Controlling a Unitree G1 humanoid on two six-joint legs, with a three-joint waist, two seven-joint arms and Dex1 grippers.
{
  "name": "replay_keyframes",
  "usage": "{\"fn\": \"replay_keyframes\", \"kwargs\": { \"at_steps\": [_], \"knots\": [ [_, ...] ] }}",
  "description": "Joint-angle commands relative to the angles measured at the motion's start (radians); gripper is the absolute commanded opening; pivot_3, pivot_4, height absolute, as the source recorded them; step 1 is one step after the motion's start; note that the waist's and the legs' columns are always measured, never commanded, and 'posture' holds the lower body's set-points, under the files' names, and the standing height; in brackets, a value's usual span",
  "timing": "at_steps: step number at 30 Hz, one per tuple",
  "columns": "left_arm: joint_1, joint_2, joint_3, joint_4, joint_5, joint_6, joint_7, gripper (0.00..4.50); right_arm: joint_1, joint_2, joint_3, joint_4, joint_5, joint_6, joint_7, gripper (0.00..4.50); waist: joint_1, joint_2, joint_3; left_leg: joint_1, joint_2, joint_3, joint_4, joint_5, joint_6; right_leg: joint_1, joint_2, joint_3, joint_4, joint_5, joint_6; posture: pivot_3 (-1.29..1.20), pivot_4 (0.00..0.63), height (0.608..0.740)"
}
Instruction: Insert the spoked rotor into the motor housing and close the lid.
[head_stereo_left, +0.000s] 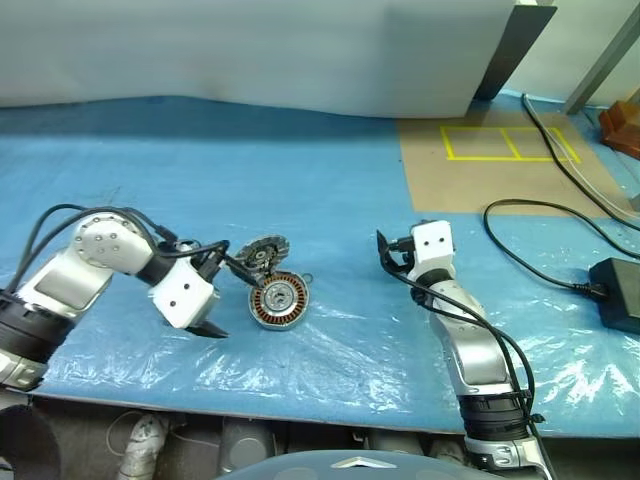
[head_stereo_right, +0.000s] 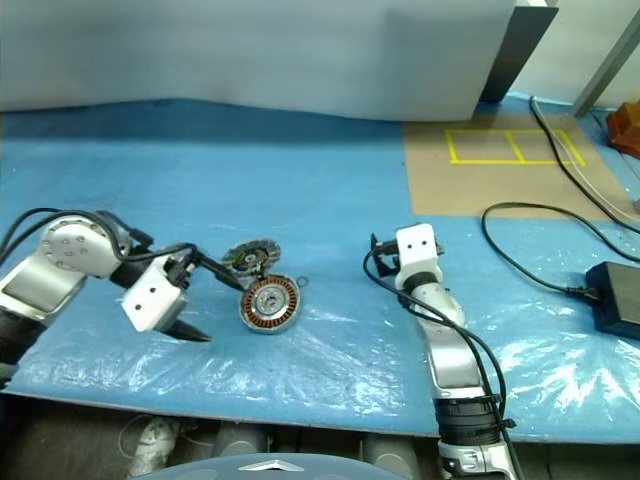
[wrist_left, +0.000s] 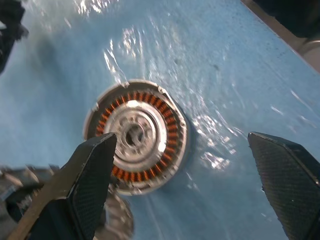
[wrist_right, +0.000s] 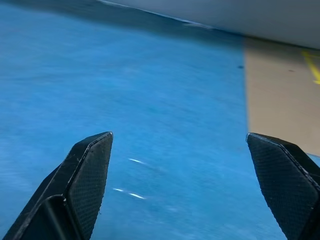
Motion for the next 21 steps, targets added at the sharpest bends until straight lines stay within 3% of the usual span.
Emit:
{"fn": "replay_keyframes", "kwargs": {
  "at_steps": [1,5,8,14,21],
  "knots": [
    [0.054,-0.03,0.122,-0.009,-0.137,0.239,0.114,4.41,0.016,-0.093,0.058,-0.1,0.107,-0.005,0.227,4.5,0.002,0.0,0.0,0.0,0.0,0.0,0.0,0.0,0.0,0.0,0.0,0.0,0.0,0.0,0.0,0.0,0.15,0.74],
    [0.186,-0.051,0.173,-0.091,-0.184,0.381,0.175,4.41,-0.015,-0.25,0.077,-0.055,0.167,-0.01,0.448,4.5,0.001,0.0,0.0,0.0,0.0,0.0,0.001,0.0,0.0,0.001,0.0,0.0,-0.001,-0.001,-0.002,0.0,0.15,0.74],
    [0.25,-0.076,0.185,-0.156,-0.18,0.447,0.222,4.41,-0.074,-0.321,0.111,0.033,0.129,-0.069,0.521,4.5,0.001,-0.001,0.001,0.0,0.001,0.0,0.001,0.0,0.0,0.002,0.0,0.0,-0.001,-0.001,-0.003,0.0,0.15,0.74],
    [0.339,-0.107,0.186,-0.266,-0.123,0.483,0.292,4.41,-0.216,-0.32,0.146,0.226,0.05,-0.197,0.532,4.5,-0.004,-0.001,0.001,0.001,0.001,0.0,0.004,0.0,0.001,0.002,0.0,0.0,0.001,-0.001,-0.004,0.0,0.15,0.74],
    [0.473,-0.026,0.287,-0.355,-0.165,0.535,0.24,4.41,-0.18,-0.321,0.24,0.238,0.018,-0.26,0.628,4.5,-0.002,-0.004,0.0,0.0,0.002,-0.001,0.003,0.0,0.001,0.002,0.001,-0.001,-0.001,-0.002,-0.004,0.0,0.15,0.74]
  ]
}}
